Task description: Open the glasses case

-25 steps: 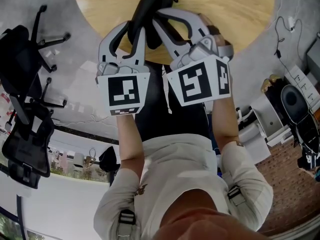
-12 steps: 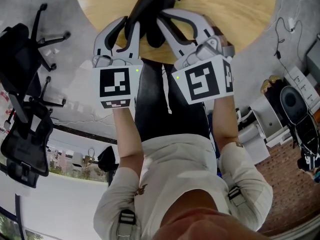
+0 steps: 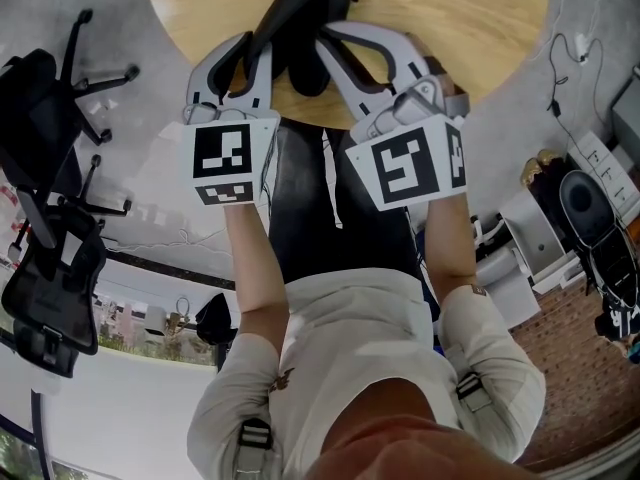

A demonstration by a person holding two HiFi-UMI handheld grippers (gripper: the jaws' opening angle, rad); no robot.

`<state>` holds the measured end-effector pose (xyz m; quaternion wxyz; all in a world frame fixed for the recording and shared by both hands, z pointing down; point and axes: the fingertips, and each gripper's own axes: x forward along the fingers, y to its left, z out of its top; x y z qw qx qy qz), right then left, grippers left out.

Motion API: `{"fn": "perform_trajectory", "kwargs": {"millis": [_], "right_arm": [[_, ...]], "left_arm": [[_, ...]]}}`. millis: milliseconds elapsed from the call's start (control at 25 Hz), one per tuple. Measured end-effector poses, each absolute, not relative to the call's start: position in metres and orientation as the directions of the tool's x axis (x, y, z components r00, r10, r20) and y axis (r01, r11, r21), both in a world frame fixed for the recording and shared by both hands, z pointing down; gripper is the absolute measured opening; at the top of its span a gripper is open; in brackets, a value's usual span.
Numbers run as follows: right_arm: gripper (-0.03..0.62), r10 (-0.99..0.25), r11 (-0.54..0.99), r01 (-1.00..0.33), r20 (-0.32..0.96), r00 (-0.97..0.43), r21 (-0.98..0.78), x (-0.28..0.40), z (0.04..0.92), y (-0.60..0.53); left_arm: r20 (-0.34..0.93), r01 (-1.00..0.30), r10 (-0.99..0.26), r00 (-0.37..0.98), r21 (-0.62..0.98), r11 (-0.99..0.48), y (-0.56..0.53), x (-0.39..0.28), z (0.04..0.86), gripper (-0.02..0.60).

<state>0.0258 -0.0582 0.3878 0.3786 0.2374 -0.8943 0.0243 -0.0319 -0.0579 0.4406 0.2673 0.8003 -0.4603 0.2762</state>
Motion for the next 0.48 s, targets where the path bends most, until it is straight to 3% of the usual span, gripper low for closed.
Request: {"fn": "perform_trajectory", "kwargs": {"millis": [480], "right_arm": [[0.037,-0.408,0.885,-0.447,0.684,-0.605,0.132,0.0271,0.3869,-0.0576]], "left_arm": [[0.684,-0.880,-0.583,0.438,0.193,-0.434,-0.0587,-0.0310,0.4410,0.072]]}}
